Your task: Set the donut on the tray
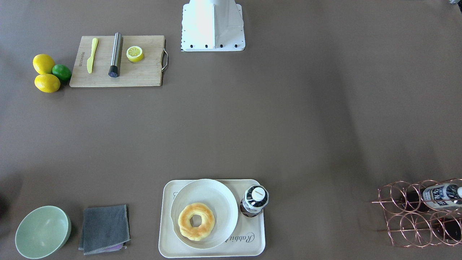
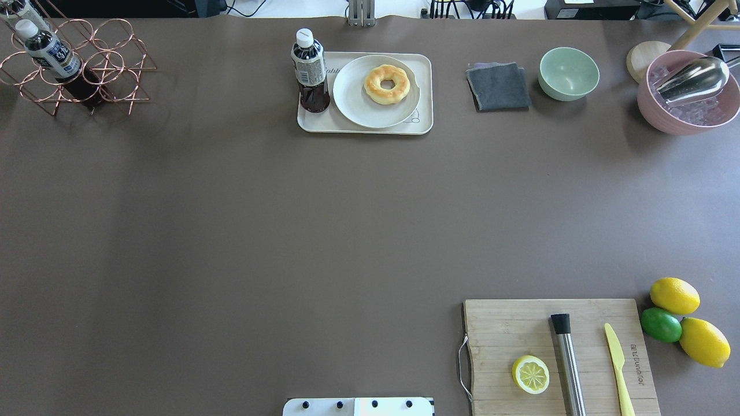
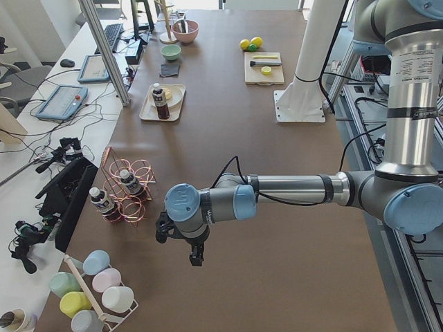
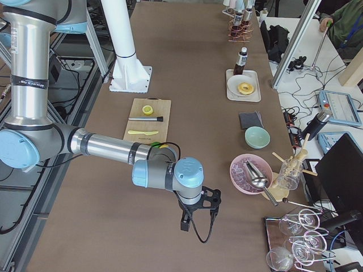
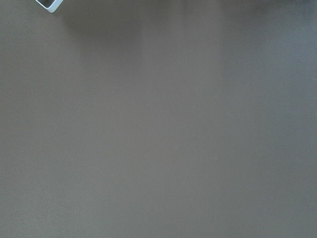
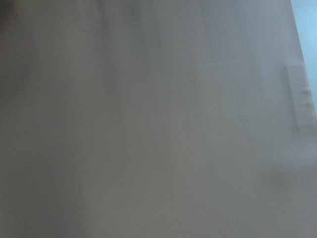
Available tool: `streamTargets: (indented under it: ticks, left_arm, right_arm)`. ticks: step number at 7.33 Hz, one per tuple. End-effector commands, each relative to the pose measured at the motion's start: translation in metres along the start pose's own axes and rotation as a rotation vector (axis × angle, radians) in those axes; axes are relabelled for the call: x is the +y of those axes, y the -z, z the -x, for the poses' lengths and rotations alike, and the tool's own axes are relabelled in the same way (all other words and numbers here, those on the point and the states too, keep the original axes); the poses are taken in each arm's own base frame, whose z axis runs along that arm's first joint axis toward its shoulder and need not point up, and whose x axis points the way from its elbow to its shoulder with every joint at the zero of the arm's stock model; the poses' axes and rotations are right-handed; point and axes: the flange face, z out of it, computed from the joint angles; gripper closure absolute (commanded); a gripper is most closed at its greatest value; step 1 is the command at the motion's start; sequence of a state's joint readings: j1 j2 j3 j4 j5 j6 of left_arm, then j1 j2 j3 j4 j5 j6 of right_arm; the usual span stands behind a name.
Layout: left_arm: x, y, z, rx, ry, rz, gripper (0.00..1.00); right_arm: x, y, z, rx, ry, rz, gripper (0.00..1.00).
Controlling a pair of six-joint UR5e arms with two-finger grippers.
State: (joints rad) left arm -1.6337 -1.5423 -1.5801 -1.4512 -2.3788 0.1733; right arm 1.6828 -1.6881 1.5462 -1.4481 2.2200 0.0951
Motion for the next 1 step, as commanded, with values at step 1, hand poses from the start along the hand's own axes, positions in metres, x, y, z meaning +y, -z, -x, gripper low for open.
streamTargets:
  ticks: [1]
  left_arm:
    - [0.0006, -0.0003, 0.0011, 0.002, 0.003, 0.000, 0.02]
  right_arm:
    - [0.0004, -0.0003, 0.0000, -0.003, 0.000, 0.001, 0.00]
